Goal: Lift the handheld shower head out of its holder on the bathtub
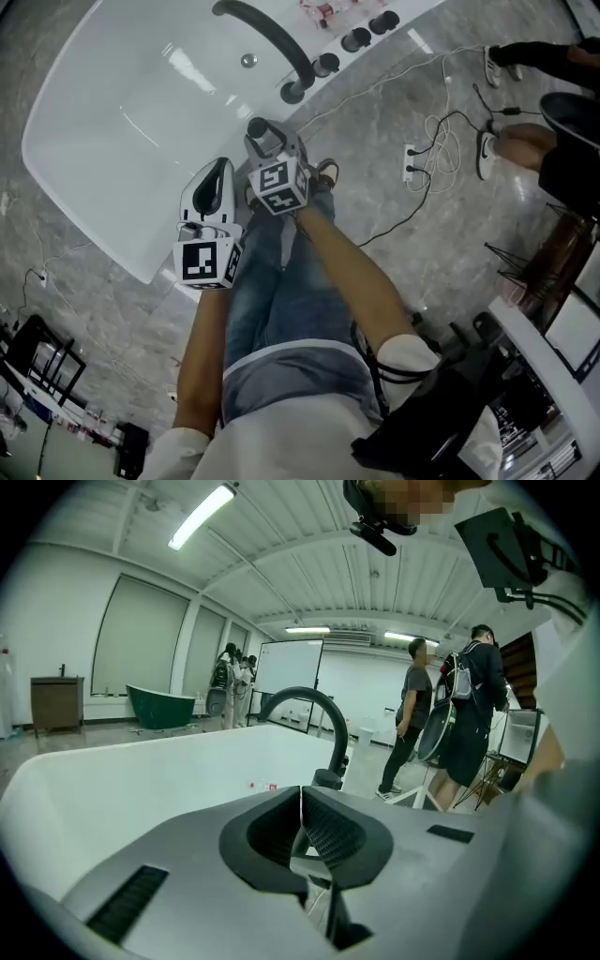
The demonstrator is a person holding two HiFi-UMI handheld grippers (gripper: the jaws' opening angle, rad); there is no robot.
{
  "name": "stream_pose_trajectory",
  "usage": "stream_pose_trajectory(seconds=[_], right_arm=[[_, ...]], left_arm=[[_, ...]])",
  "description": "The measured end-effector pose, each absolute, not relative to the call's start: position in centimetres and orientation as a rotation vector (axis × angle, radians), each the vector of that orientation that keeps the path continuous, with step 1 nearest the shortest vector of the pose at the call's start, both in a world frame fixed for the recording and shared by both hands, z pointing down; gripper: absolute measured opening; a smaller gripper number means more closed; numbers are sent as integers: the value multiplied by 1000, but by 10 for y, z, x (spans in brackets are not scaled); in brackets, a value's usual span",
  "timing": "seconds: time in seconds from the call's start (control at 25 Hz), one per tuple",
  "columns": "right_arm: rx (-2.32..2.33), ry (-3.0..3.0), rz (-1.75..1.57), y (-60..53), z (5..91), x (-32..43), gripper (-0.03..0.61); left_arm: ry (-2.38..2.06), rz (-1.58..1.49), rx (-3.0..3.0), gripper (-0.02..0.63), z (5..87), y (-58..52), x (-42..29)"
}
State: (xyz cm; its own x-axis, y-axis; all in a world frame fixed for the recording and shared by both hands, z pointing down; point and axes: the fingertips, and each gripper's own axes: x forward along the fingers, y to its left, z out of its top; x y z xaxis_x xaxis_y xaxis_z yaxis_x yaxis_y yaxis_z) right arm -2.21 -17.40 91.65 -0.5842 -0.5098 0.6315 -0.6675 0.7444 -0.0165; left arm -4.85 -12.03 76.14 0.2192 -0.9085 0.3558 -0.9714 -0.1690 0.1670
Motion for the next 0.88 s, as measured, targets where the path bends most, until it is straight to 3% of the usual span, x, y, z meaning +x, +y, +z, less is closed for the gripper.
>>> stream_pose_trajectory(seconds=[0.16, 0.36, 0.88], right_arm=[[869, -2286, 275, -192, 950, -23, 141], [882, -2310, 266, -172, 906, -22, 138], [1033, -2489, 233, -62, 517, 16, 138]], left_arm=[[-1782, 206, 2095, 18, 783, -130, -61], [-1810, 233, 2120, 18, 754, -124, -84], [-1731, 49, 2266, 18, 520, -69, -100]])
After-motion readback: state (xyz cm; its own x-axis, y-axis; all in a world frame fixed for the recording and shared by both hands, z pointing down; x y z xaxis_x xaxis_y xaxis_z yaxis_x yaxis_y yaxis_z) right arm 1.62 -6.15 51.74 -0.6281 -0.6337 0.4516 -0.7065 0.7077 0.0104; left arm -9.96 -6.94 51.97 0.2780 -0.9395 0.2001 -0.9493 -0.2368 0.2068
